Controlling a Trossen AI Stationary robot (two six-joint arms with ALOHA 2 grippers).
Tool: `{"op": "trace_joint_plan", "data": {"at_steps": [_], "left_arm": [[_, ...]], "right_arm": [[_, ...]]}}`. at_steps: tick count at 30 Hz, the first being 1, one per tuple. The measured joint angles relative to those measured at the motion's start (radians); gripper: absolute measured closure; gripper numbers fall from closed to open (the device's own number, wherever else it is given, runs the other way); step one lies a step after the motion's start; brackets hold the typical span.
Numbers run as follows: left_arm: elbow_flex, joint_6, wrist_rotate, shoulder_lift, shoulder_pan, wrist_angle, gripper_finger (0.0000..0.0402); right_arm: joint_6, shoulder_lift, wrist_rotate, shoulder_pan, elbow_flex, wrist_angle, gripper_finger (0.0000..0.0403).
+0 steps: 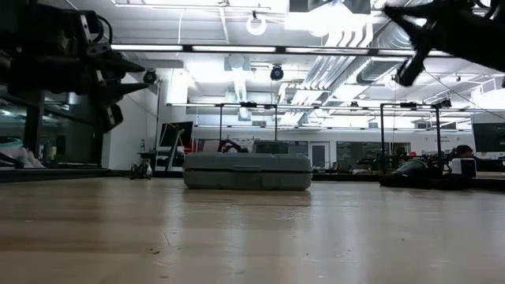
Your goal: Prefit tool cases
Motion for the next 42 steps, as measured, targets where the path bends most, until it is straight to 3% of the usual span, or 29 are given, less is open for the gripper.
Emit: {"op": "trace_joint_plan", "data": {"at_steps": [9, 15, 20, 24, 31, 36, 42], "left_arm": [[0.0, 0.037, -0.012, -0.346, 0.0, -0.391, 0.03], [0.001, 0.063, -0.033, -0.53, 0.0, -0.481, 0.03], [0.001, 0.071, -0.03, -0.568, 0.0, -0.48, 0.03], [0.001, 0.077, -0.026, -0.562, -0.001, -0.48, 0.03], [0.001, 0.139, -0.057, -0.596, -0.001, -0.482, 0.03], [0.001, 0.104, -0.032, -0.602, -0.002, -0.481, 0.03], [0.001, 0.069, 0.084, -0.601, -0.002, -0.475, 0.03]], "right_arm": [[-0.053, -0.286, 0.298, 0.191, 0.0, -0.396, 0.0403], [-0.031, -0.492, 0.366, 0.244, 0.0, -0.692, 0.0403], [0.034, -0.639, 0.369, 0.245, 0.0, -0.919, 0.0403], [-0.02, -0.73, 0.381, 0.268, 0.0, -0.945, 0.0403], [-0.246, -0.733, 0.567, 0.323, 0.0, -0.836, 0.0403], [-0.177, -0.729, 0.516, 0.377, 0.0, -0.836, 0.0403], [0.121, -0.728, 0.182, 0.466, 0.0, -1.025, 0.0403]]}}
